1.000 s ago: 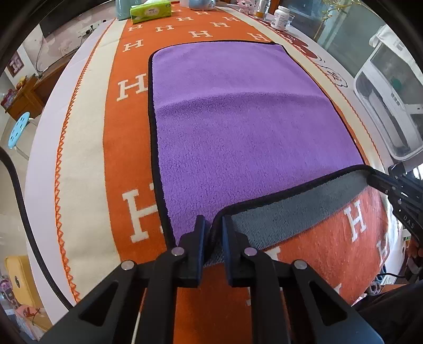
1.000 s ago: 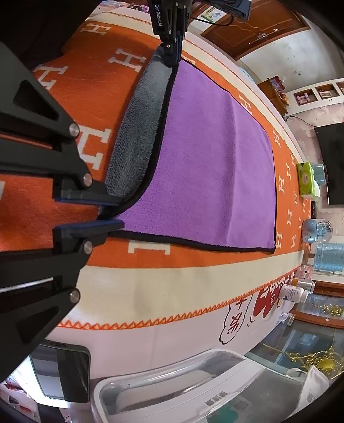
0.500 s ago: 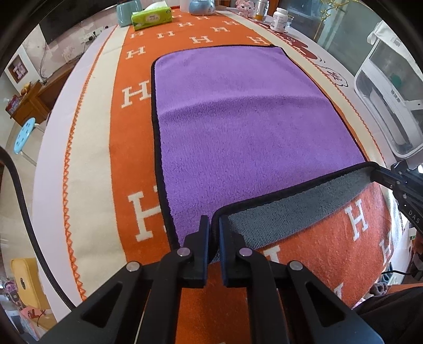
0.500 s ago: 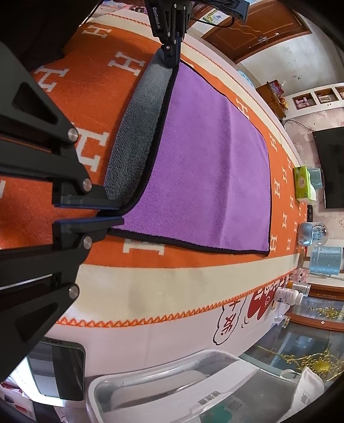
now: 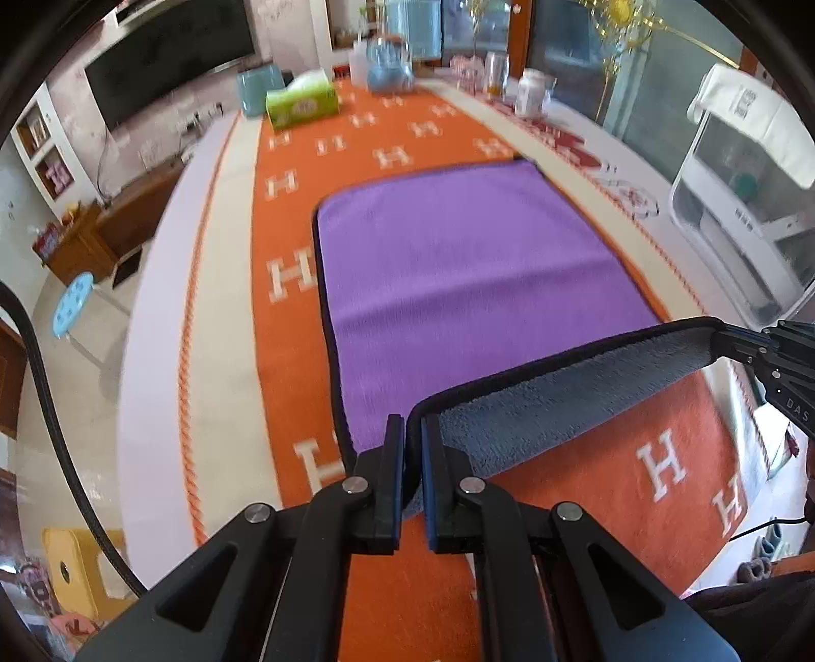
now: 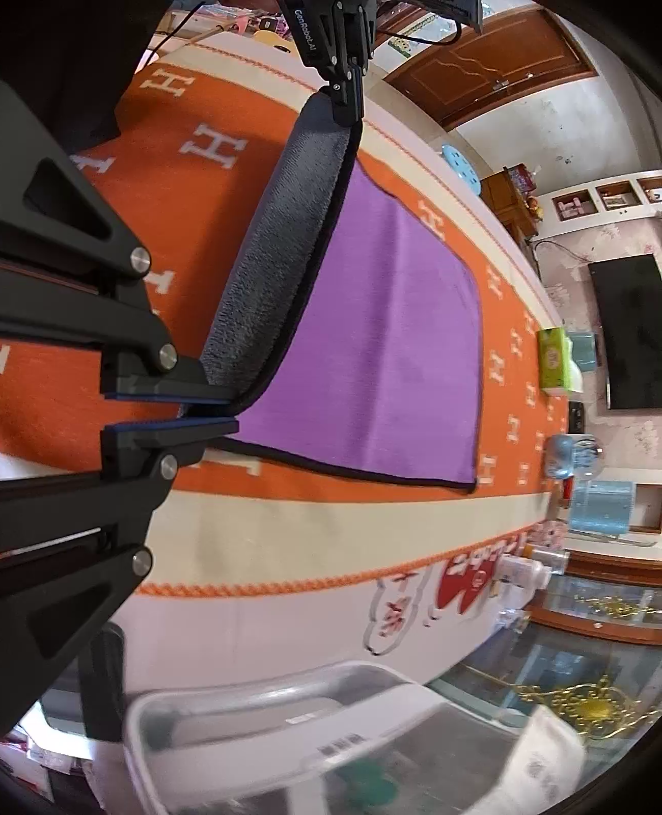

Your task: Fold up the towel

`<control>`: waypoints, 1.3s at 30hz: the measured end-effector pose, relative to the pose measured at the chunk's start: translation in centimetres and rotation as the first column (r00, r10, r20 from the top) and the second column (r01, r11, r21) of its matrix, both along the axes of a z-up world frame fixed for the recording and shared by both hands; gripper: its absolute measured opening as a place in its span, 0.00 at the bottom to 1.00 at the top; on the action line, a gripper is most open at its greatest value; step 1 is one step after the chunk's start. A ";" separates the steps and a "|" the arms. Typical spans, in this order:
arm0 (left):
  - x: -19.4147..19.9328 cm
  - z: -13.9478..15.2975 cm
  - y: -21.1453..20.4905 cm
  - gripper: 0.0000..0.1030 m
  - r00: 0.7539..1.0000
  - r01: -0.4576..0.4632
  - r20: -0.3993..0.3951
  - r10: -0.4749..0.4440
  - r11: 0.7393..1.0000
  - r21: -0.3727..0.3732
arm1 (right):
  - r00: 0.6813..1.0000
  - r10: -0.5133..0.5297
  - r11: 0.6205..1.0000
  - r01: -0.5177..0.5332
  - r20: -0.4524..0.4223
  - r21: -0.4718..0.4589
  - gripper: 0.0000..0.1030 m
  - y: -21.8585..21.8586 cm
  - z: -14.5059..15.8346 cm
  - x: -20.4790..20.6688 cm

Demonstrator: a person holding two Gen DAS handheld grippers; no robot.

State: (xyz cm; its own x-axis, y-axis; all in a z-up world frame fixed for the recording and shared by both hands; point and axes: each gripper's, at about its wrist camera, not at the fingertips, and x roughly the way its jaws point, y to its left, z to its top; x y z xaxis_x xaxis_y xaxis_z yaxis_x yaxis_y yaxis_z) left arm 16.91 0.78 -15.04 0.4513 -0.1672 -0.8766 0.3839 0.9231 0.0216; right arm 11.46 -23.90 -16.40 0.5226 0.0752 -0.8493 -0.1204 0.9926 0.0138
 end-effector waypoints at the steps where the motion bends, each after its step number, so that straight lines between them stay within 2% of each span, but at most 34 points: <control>1: 0.3 0.8 -0.1 0.04 1.000 0.001 0.019 -0.001 1.000 -0.003 | 1.000 0.000 1.000 0.000 0.010 0.000 0.04 -0.1 0.5 0.3; 11: 4.0 6.2 -0.6 0.04 0.985 -0.016 0.174 0.018 1.000 -0.016 | 0.987 -0.006 1.000 0.008 0.158 -0.012 0.04 -0.8 5.7 4.6; 21: 10.3 8.4 -1.4 0.03 0.963 -0.084 0.253 0.098 0.994 -0.065 | 0.962 -0.031 0.999 0.035 0.272 -0.010 0.04 -1.8 7.5 10.3; 27: 14.1 7.4 -1.8 0.03 0.956 -0.112 0.260 0.133 0.989 -0.093 | 0.951 -0.043 0.999 0.047 0.306 -0.006 0.04 -2.2 7.0 13.7; 39: 20.5 1.2 -2.6 0.03 0.967 -0.168 0.178 0.181 0.982 -0.086 | 0.949 -0.033 0.998 0.047 0.315 -0.037 0.04 -2.1 2.1 20.1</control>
State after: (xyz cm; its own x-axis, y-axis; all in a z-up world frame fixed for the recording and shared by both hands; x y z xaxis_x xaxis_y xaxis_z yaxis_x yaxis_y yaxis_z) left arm 37.40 -1.84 -13.88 0.6317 -0.1288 -0.7644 0.2118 0.9773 0.0104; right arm 31.56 -26.00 -14.29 0.7650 0.0154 -0.6439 -0.0720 0.9955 -0.0617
